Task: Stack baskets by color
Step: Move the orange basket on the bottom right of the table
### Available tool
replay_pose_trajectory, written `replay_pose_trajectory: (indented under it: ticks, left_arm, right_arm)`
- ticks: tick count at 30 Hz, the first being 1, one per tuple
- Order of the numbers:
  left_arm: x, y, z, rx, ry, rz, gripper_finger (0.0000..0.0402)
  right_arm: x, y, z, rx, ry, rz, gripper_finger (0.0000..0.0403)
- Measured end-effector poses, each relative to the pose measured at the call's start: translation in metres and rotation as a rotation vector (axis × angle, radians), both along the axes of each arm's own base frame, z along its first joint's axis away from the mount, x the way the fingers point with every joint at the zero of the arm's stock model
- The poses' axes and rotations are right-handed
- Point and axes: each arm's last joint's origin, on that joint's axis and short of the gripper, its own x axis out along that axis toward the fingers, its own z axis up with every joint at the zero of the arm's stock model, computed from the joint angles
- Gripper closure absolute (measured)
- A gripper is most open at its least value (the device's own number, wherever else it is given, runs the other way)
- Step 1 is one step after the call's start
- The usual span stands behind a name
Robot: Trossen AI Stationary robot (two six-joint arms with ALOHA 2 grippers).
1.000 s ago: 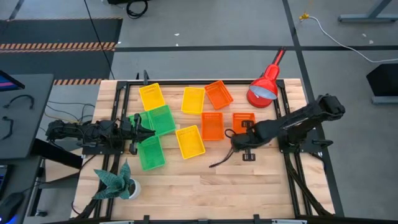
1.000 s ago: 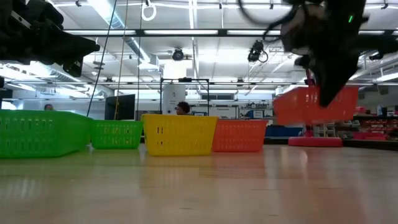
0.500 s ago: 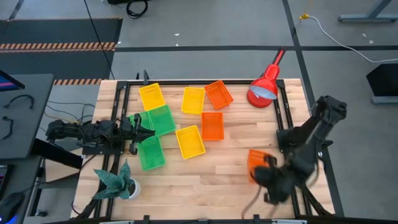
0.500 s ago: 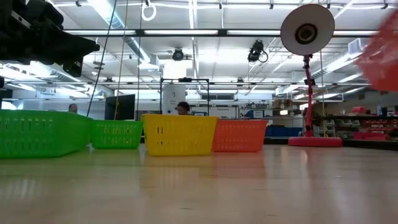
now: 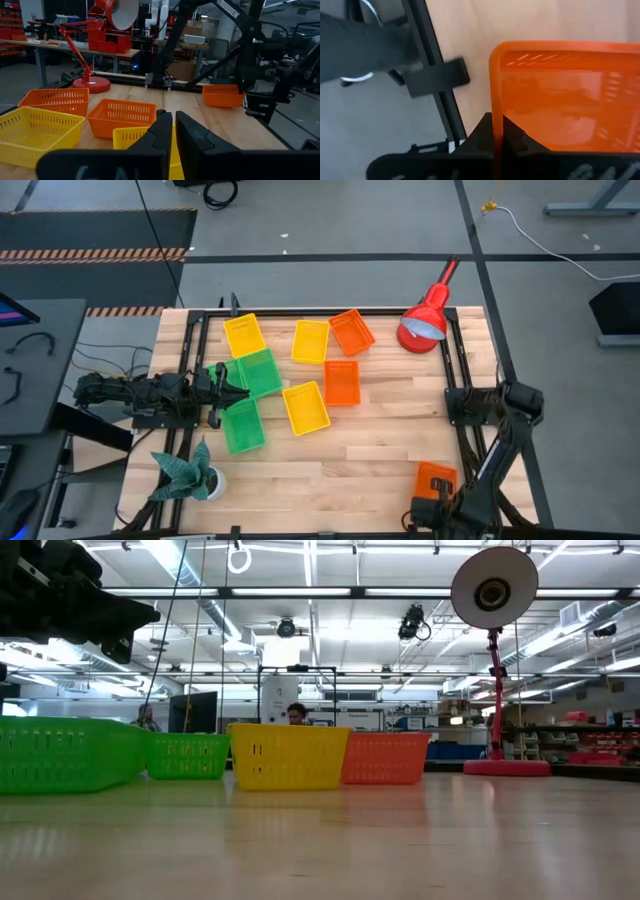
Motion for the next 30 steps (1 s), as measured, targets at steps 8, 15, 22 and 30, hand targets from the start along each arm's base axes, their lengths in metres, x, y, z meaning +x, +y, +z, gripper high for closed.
replay_pose_trajectory:
  ticks: [8, 15, 22, 30]
  left_arm:
    - [0.000, 0.000, 0.000, 0.000, 0.000, -0.001, 0.0363]
    - [0.000, 0.000, 0.000, 0.000, 0.000, 0.000, 0.0368]
    - [0.000, 0.000, 0.000, 0.000, 0.000, 0.000, 0.0371]
    - [0.000, 0.000, 0.000, 0.000, 0.000, 0.000, 0.0363]
  right_arm:
    - [-0.014, 0.005, -0.008, -0.072, 0.016, 0.077, 0.0398]
    - [-0.022, -0.004, -0.007, -0.216, 0.004, 0.265, 0.0390]
    - [-0.018, -0.014, -0.007, -0.347, -0.039, 0.320, 0.0372]
    - [-0.016, -0.015, -0.006, -0.361, -0.064, 0.289, 0.0342]
